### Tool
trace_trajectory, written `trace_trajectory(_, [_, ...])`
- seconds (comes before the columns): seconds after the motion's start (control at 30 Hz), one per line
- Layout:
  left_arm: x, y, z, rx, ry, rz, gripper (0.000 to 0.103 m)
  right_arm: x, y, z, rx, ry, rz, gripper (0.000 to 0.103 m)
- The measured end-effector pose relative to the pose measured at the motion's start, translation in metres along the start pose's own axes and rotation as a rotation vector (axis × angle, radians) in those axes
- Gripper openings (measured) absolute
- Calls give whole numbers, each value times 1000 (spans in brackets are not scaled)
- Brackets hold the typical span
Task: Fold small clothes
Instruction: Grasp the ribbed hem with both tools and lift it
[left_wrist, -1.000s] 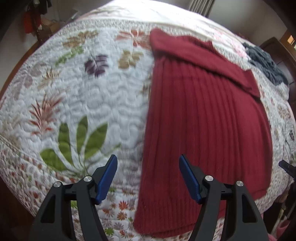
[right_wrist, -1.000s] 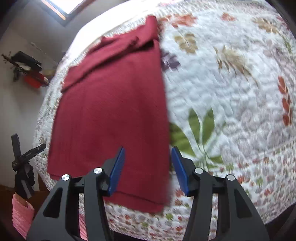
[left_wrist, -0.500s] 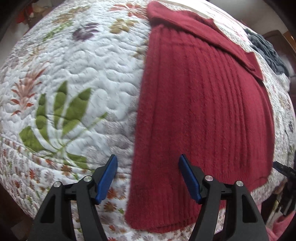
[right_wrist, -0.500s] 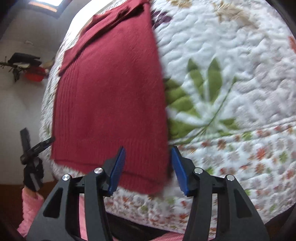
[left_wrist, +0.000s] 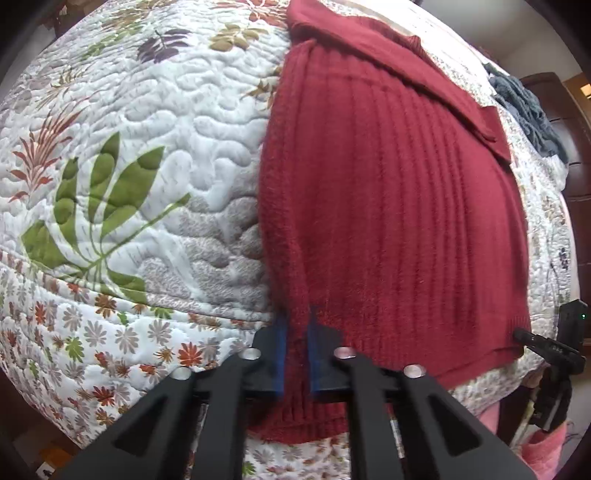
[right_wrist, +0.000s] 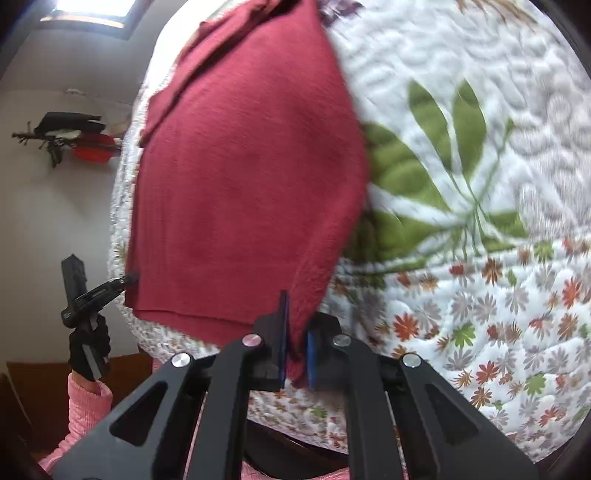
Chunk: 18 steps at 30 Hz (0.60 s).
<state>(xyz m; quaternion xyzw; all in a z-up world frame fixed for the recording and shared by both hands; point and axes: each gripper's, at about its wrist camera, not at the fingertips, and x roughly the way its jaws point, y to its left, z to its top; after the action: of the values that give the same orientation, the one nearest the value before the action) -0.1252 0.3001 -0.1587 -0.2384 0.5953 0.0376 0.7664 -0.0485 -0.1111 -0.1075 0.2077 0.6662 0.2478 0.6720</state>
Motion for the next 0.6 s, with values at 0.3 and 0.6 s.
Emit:
trace_trajectory(0.3, [-35,6,24,-66,-73,-155,7,-34,14,38,23,-81,149,6])
trace_trajectory(0.6, [-38,15,83,-173,-151,-196,7,-42,4,107,106,-131,175,6])
